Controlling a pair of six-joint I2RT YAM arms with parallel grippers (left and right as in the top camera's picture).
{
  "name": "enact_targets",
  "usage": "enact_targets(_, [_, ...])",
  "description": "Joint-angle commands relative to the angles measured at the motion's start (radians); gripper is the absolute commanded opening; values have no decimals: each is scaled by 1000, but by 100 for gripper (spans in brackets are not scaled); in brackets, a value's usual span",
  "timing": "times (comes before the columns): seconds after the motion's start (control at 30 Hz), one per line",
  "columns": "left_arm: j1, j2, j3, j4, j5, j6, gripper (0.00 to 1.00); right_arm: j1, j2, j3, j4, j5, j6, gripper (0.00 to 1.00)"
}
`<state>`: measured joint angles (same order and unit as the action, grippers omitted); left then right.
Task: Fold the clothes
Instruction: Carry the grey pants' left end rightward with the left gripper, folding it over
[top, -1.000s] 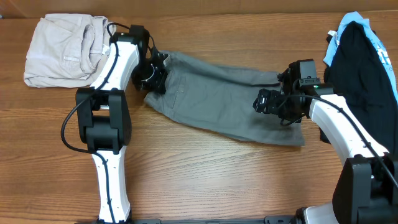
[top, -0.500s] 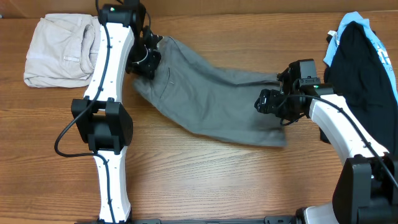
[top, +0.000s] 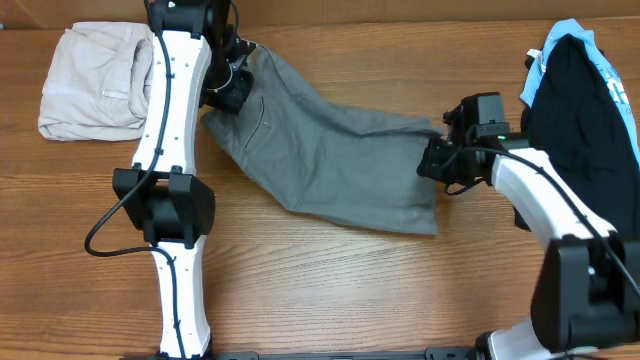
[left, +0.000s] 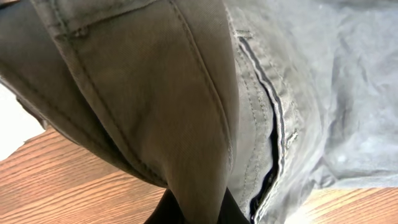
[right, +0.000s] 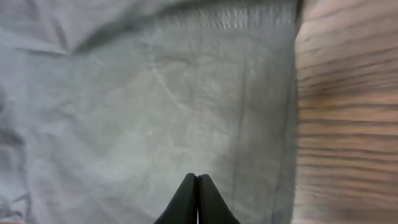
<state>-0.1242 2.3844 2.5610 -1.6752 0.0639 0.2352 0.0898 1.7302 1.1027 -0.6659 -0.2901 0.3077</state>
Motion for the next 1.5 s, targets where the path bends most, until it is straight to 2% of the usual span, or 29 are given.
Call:
enact_targets(0.0, [-33, -25, 29, 5, -13, -16, 4, 8, 69, -37, 26, -11, 61, 4])
enact_targets(0.4, [-176, -30, 77, -9, -13, -39, 4, 8, 135, -154, 190, -19, 143, 4])
enact_targets(0.53, [-261, -31, 94, 16, 82, -45, 4, 8, 135, -164, 193, -19, 146, 4])
enact_targets(0.73, [-394, -31, 94, 32, 113, -55, 4, 8, 135, -166, 202, -19, 165, 4])
enact_targets(0.83, [-453, -31, 93, 39, 113, -105, 4, 8, 135, -166, 207, -19, 166, 4])
enact_targets(0.97, [-503, -30, 93, 80, 113, -228, 4, 8, 135, -166, 214, -19, 169, 4])
enact_targets(1.13, [-525, -28, 66, 142, 114, -346, 4, 8, 135, -166, 225, -45, 176, 4])
enact_targets(1.23, [-529, -16, 47, 165, 113, -377, 4, 1, 135, -164, 241, -66, 177, 4])
enact_targets(1.3, [-529, -4, 34, 174, 113, -395, 8, -17, 130, -152, 241, -113, 175, 4])
enact_targets(1.37, [-530, 11, 25, 183, 123, -408, 19, -50, 107, -130, 224, -163, 169, 4])
enact_targets(1.47, [-534, 35, 23, 198, 182, -407, 28, -113, 50, -92, 181, -232, 153, 4])
